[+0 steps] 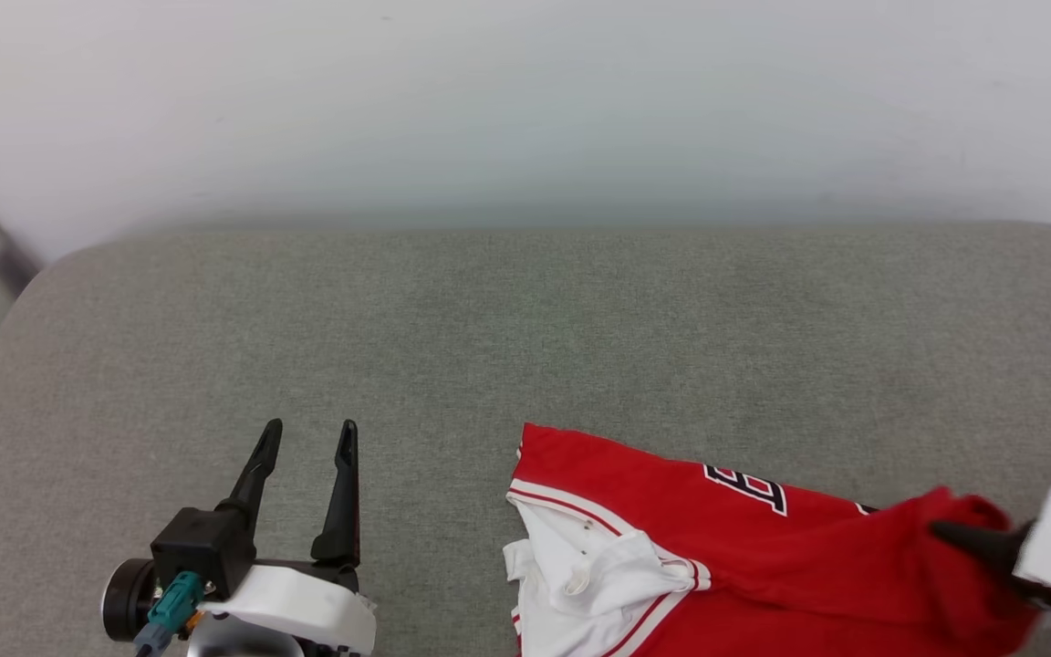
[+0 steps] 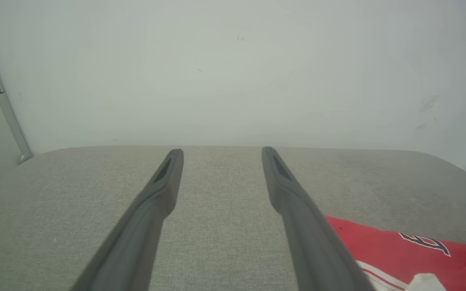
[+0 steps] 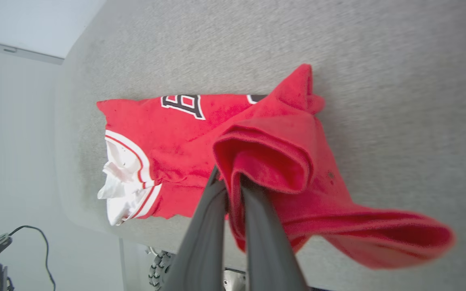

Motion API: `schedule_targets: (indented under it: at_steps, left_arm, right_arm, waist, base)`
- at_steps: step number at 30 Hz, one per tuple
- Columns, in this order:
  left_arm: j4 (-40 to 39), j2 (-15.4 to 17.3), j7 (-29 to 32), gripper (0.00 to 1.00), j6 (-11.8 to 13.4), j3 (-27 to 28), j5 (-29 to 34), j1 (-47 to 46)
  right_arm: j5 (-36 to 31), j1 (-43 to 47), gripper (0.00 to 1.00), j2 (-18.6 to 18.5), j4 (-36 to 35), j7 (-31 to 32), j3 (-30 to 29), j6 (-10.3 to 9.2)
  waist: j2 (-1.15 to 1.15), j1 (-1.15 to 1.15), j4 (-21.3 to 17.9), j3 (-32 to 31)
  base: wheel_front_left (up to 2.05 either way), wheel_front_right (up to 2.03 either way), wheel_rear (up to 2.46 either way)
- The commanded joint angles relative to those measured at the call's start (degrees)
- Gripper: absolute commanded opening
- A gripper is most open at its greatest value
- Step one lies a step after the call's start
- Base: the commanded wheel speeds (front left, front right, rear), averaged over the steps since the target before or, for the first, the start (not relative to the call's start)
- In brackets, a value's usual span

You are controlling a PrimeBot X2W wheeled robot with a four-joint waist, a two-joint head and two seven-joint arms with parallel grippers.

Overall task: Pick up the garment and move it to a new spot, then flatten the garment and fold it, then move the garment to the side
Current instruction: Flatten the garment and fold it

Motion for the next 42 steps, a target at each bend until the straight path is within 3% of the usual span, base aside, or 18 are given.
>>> schedule_targets:
  at_steps: [1,5,8,15,23,24,25,26,27,31,38,42]
  left_arm:
    - [-0.2,0.1,0.1,1.00,0.2,-0.2,0.0,-0.3]
    - [0.0,-0.3,0.2,1.00,-0.2,-0.8,0.1,-1.4]
    - [0.4,-0.6,0.2,1.00,-0.5,-1.1,0.1,-2.1]
    - [1.7,-1.2,0.3,1.00,-1.5,-2.2,0.1,-4.1]
    - [3.0,-2.1,-0.2,1.00,-2.4,-3.1,0.5,-6.3]
    - [3.1,-2.2,-0.3,1.00,-2.5,-3.2,0.5,-6.5]
    - [3.3,-2.3,-0.4,1.00,-2.5,-3.1,0.5,-6.7]
    - [3.5,-2.4,-0.4,1.00,-2.5,-3.2,0.4,-6.7]
    - [3.7,-2.5,-0.6,1.00,-2.5,-3.2,0.4,-6.8]
    - [4.4,-2.5,-0.9,1.00,-2.6,-3.1,0.2,-6.6]
    - [5.1,-2.2,-1.1,1.00,-2.2,-2.7,-0.1,-5.3]
    - [5.4,-2.1,-1.2,1.00,-1.8,-2.4,-0.4,-4.6]
  right_arm:
    - [1.9,-1.3,0.00,2.6,-0.2,1.5,0.2,0.00]
    - [8.9,-2.6,0.00,7.6,-0.3,4.4,1.6,0.00]
    - [14.3,-3.5,0.00,8.7,1.1,3.3,4.9,0.00]
    - [30.4,-5.6,0.00,8.8,6.9,-7.9,23.0,0.00]
    - [27.4,-8.9,0.00,8.8,13.4,-21.3,35.3,0.00]
    - [26.7,-9.3,0.09,8.8,14.5,-22.5,36.2,0.00]
    - [26.4,-9.5,0.49,8.8,15.5,-23.5,37.2,0.00]
    - [26.0,-9.7,0.82,8.8,16.3,-24.6,38.1,0.01]
    - [25.6,-10.1,1.00,8.8,16.8,-25.6,38.9,0.01]
    - [25.9,-11.5,1.00,8.2,15.7,-27.7,42.0,0.01]
    - [23.5,-12.1,1.00,2.3,5.9,-31.2,47.4,0.00]
    - [14.5,-10.3,1.00,-4.6,0.7,-38.8,48.0,0.00]
  waist:
    - [0.00,0.00,0.2,0.2]
    - [0.00,0.00,0.8,0.8]
    - [0.00,0.00,1.4,1.3]
    - [0.00,0.00,3.4,2.2]
    - [0.00,0.00,5.1,4.1]
    - [0.00,0.00,5.1,4.3]
    - [0.00,0.00,5.2,4.5]
    - [0.00,0.00,5.2,4.6]
    - [0.00,0.00,5.2,4.7]
    - [0.00,0.00,4.8,4.6]
    - [0.00,0.00,3.0,3.0]
    - [0.00,0.00,1.7,1.8]
  base:
    - [0.00,0.00,0.00]
    - [0.00,0.00,0.00]
    - [0.00,0.00,0.00]
    - [0.00,0.00,0.00]
    - [0.00,0.00,0.00]
    - [0.00,0.00,0.00]
    - [0.00,0.00,0.00]
    - [0.00,0.00,0.00]
    - [0.00,0.00,0.00]
    - [0.00,0.00,0.00]
    - [0.00,0.00,0.00]
    - [0.00,0.00,0.00]
